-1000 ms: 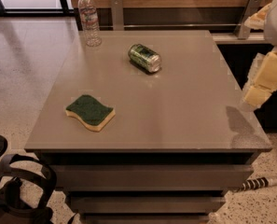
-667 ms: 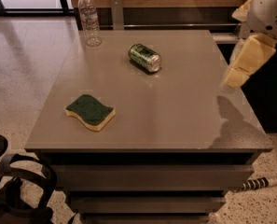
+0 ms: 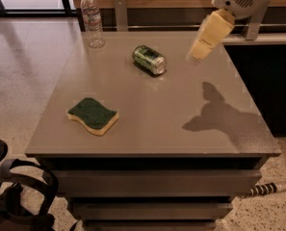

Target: Place green can upright

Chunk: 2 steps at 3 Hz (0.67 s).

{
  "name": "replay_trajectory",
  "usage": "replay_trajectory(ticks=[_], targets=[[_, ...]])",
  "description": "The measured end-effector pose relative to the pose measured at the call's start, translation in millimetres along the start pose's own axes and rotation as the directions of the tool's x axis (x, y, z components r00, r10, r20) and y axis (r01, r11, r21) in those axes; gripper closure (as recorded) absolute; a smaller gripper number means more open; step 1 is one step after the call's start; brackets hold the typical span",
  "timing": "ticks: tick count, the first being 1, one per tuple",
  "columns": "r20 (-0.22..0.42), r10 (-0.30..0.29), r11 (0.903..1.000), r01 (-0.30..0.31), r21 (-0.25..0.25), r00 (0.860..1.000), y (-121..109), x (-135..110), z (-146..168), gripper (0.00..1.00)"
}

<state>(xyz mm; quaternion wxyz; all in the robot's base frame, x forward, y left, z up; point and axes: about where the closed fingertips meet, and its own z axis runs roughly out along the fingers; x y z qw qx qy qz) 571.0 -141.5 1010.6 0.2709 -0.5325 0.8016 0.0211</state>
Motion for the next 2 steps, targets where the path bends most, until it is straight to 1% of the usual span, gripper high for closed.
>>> replay_trajectory(ticks=[1, 2], targets=[[0.020, 0.020, 0.9997, -0.019, -0.015, 1.000, -18.1, -35.9, 14.6, 0.00], [0.025, 0.031, 0.9988, -0.030, -0.038, 0.999, -31.9, -73.2, 36.3, 0.00]])
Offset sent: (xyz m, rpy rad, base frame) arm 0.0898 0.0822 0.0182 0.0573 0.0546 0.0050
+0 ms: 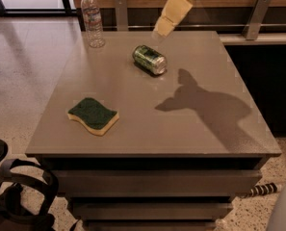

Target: Place green can upright

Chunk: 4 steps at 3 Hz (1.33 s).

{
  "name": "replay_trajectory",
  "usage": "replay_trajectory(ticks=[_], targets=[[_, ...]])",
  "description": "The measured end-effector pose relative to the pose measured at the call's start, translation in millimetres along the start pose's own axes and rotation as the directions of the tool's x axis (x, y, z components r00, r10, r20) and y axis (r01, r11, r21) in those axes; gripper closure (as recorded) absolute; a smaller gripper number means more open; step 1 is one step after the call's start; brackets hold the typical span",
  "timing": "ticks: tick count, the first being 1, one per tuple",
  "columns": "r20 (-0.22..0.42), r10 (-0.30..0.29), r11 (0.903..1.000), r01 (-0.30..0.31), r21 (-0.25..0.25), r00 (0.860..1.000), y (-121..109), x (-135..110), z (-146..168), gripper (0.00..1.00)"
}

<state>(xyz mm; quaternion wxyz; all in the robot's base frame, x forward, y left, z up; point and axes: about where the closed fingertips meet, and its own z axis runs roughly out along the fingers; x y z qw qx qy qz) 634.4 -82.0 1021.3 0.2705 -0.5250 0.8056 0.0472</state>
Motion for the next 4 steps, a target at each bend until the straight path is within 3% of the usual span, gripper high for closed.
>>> replay_trajectory(ticks=[2, 4], targets=[[-0.087, 0.047, 0.9989, -0.047, -0.001, 0.995, -4.5, -18.7, 42.9, 0.00], [-0.205, 0.070, 0.9975, -0.066, 0.024, 0.976, -6.0, -26.1, 80.4, 0.00]])
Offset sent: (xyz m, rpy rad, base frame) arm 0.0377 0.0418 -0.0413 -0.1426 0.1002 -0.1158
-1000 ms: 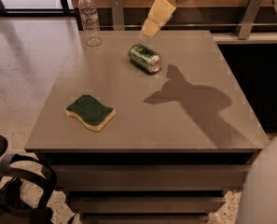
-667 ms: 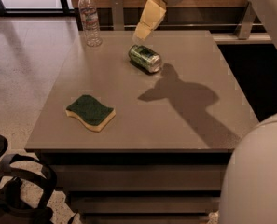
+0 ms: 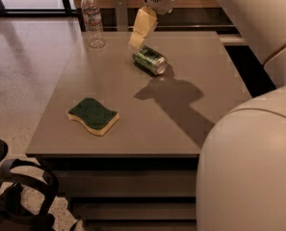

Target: Place green can upright

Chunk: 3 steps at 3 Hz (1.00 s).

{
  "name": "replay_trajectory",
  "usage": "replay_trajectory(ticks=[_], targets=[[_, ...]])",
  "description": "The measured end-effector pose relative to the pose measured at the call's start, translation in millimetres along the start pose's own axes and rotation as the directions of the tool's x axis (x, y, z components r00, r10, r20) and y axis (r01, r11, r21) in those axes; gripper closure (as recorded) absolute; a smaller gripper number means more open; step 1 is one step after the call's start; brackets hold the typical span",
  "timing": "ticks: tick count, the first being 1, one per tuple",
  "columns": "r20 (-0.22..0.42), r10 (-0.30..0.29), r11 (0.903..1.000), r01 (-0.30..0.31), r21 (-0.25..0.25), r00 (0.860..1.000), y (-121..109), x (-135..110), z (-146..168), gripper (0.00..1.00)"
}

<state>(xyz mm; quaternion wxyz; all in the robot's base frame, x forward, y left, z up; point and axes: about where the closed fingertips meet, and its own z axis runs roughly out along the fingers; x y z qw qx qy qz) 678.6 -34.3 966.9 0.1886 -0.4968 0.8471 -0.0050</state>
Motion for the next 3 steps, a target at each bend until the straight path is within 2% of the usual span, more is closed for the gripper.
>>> replay_trajectory(ticks=[1, 2, 3], targets=[[-0.027, 0.059, 0.9979, -0.060, -0.025, 0.998, 2.7, 2.3, 25.7, 0.00], [-0.027, 0.059, 0.9979, -0.060, -0.025, 0.998, 2.7, 2.3, 25.7, 0.00], [-0.021, 0.098, 0.9941, -0.099, -0.045, 0.995, -8.5, -0.6, 36.8, 0.00]])
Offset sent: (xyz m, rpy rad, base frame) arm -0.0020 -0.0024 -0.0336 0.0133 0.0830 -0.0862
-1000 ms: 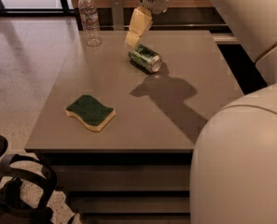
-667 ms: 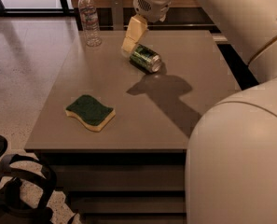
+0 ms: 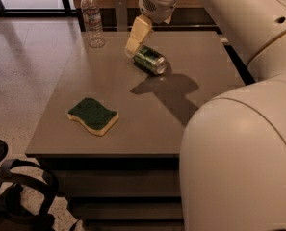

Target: Place green can upright

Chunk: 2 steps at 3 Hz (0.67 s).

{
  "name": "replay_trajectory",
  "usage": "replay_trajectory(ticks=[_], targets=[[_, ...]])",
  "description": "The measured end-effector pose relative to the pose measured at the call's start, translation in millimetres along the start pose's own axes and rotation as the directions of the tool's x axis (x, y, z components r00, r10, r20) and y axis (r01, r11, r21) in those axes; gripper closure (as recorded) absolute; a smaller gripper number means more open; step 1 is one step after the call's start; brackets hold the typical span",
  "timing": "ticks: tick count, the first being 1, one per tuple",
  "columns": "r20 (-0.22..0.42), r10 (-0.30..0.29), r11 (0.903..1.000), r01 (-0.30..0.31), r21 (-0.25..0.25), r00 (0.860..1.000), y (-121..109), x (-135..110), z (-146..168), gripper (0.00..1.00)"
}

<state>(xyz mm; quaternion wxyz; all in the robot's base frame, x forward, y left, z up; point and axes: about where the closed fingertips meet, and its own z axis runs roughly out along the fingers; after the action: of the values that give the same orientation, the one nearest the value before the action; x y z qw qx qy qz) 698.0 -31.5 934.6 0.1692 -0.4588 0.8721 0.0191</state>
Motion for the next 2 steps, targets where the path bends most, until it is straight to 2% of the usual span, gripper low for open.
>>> replay_trajectory(ticks=[1, 2], targets=[[0.021, 0.074, 0.9965, -0.074, -0.041, 0.997, -24.7, -10.5, 29.2, 0.00], [0.020, 0.121, 0.9915, -0.120, -0.050, 0.992, -36.1, -13.3, 45.4, 0.00]])
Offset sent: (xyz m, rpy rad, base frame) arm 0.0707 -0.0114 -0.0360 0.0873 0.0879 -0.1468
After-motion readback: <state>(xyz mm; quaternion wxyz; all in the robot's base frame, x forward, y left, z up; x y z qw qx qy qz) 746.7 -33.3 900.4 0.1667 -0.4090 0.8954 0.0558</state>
